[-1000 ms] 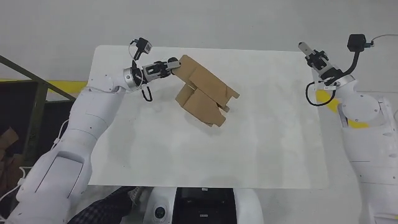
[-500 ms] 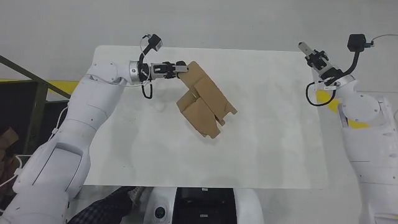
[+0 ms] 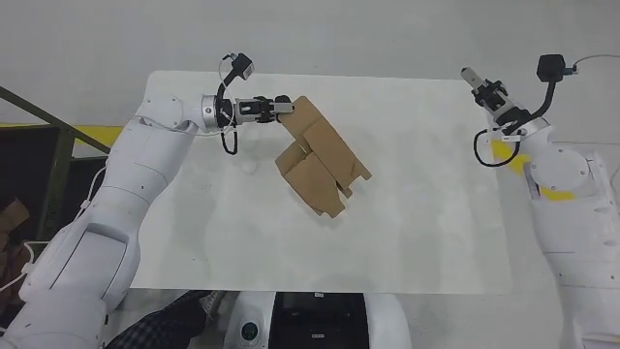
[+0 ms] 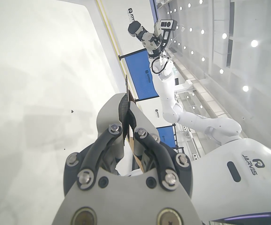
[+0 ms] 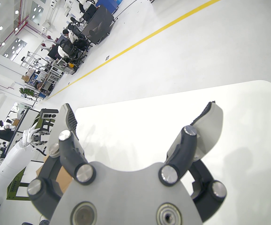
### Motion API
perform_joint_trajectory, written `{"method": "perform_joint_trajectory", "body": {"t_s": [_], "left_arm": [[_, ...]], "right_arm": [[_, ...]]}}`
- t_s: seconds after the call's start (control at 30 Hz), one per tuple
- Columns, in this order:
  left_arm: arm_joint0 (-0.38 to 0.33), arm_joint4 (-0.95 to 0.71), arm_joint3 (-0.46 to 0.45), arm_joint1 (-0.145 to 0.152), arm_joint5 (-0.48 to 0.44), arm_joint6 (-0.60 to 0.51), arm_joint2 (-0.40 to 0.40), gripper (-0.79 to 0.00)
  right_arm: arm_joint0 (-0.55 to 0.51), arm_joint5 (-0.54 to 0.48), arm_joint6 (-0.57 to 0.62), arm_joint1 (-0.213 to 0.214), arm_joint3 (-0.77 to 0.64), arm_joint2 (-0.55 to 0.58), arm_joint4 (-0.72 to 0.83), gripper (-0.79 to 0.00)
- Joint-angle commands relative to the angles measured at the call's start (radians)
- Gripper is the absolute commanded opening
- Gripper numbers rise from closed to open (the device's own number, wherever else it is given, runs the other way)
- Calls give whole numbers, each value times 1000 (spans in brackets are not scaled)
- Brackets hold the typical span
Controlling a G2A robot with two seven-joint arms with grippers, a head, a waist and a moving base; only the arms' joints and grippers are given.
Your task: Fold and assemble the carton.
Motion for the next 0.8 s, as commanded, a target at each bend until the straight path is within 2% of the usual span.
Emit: {"method": "perform_joint_trajectory", "body": {"t_s": [0.0, 0.23, 0.43, 0.57, 0.7, 0.77], "left_arm": [[0, 0, 0, 0, 0, 0, 0, -785], [0, 0, 0, 0, 0, 0, 0, -785], [0, 0, 0, 0, 0, 0, 0, -785], [0, 0, 0, 0, 0, 0, 0, -785], [0, 0, 0, 0, 0, 0, 0, -785], [0, 0, 0, 0, 0, 0, 0, -785]], "right_arm": [[4, -11, 44, -5, 4, -16, 78, 0], [23, -93, 190, -20, 31, -79, 274, 0], [58, -214, 416, -35, 58, -149, 511, 0], [84, -289, 567, -45, 82, -207, 613, 0], [114, -356, 709, -52, 118, -255, 671, 0], [132, -389, 729, -53, 140, -263, 662, 0]]}}
